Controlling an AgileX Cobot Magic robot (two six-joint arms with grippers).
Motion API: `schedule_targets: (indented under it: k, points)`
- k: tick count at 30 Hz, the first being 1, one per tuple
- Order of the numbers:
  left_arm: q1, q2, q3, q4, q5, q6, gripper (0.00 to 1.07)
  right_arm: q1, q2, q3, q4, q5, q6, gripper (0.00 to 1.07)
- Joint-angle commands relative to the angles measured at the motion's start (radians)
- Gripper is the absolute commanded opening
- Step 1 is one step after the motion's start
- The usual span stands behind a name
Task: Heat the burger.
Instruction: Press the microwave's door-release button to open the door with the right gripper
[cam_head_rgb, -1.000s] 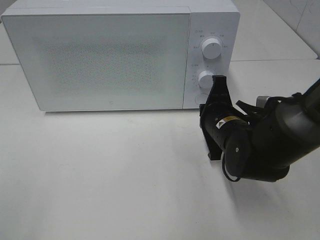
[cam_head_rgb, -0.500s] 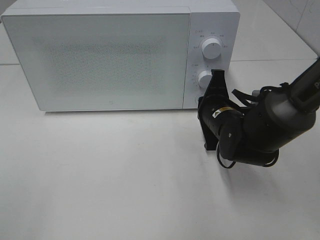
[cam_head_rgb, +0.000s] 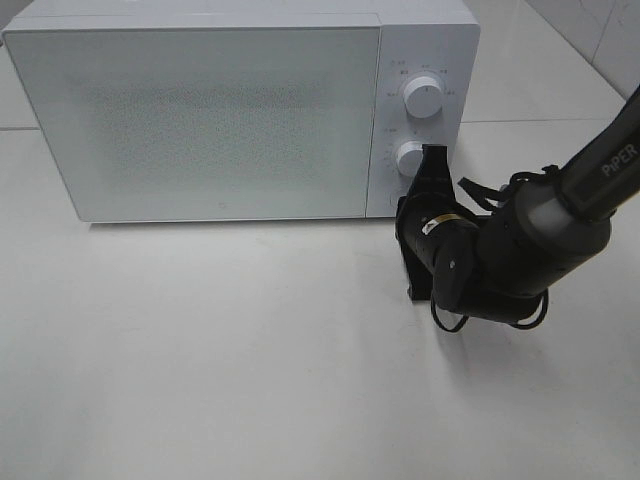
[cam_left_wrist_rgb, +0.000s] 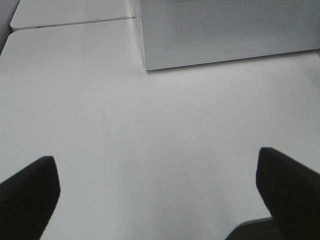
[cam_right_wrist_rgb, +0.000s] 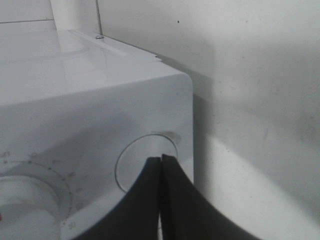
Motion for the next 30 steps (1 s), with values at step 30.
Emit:
schedule_targets:
  k: [30]
  points:
    - [0.004,-0.006,0.003,-0.007,-0.012,-0.006,1.00,-0.013,0.053,-0.107,0.013,-0.113,-0.003,0.00]
